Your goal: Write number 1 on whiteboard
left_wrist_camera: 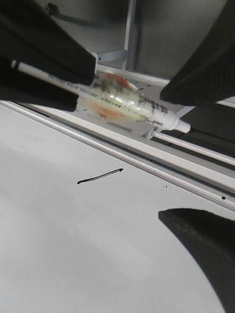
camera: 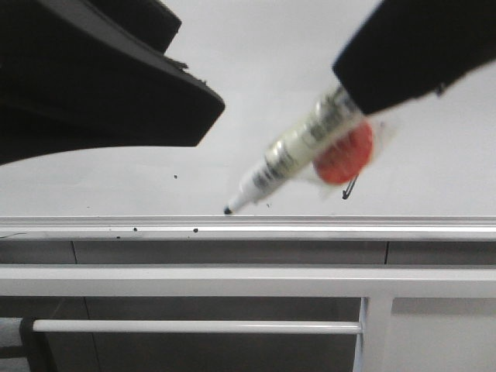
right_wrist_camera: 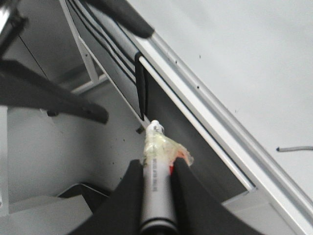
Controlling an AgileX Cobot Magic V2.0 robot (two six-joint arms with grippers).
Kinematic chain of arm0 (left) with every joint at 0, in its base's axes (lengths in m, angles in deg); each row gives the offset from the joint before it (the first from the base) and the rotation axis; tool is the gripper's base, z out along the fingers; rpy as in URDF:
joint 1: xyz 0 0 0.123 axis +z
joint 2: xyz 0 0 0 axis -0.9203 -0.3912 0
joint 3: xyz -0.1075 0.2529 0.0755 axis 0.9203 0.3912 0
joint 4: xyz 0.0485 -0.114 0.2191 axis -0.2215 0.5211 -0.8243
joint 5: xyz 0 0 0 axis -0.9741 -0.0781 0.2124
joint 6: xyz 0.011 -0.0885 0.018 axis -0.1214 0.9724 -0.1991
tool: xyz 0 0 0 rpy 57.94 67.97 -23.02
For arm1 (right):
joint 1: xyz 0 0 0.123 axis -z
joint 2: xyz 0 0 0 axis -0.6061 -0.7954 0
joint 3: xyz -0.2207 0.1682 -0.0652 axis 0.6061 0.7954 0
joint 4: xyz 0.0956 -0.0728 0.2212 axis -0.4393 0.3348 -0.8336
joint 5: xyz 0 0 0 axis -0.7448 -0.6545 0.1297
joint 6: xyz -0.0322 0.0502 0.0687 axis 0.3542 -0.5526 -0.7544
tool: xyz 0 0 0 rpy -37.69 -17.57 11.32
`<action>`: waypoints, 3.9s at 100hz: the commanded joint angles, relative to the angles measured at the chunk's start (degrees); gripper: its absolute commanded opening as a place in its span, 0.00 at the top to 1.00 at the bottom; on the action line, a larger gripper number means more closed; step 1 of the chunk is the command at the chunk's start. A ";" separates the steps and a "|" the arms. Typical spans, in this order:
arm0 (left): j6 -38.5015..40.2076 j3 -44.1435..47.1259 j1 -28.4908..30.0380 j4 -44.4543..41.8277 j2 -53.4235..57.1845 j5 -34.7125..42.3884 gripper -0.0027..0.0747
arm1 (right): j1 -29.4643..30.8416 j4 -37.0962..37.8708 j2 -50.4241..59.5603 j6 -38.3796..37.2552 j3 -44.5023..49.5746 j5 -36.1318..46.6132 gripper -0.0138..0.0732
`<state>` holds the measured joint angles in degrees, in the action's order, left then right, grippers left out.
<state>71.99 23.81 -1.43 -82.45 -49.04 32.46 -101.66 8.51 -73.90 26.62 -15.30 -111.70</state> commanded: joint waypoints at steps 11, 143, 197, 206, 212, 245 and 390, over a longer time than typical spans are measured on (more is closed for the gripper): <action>-0.05 -1.46 -0.52 -0.68 0.00 1.03 0.42 | 0.39 1.98 0.14 -0.12 -4.40 3.10 0.89; -0.22 -1.46 -0.52 -0.81 -1.68 0.44 0.98 | 0.28 -2.16 -1.06 -0.63 -5.27 8.13 0.89; 0.12 -1.46 -0.52 -0.11 -1.68 -0.17 0.98 | 0.28 -2.11 -0.80 -0.63 -5.32 14.35 0.36; 0.22 -1.46 -0.52 0.98 -1.68 -1.18 0.98 | 0.28 -0.08 -0.80 -0.63 -5.32 14.25 0.18; 0.75 -1.46 -0.52 1.47 -1.68 -1.56 0.98 | 0.28 1.44 -0.15 -0.63 -5.32 14.25 0.20; 15.68 -1.46 -0.52 1.47 -1.68 -8.37 0.99 | 0.28 7.45 9.20 -0.63 -5.32 6.70 0.84; 113.75 15.44 -17.03 -45.21 -16.16 -50.46 0.99 | 0.28 33.82 32.86 -23.12 16.04 -1.03 0.91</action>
<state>179.90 40.42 -18.10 -123.12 -61.86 -10.64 -101.56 38.93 -40.69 3.71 2.09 -115.66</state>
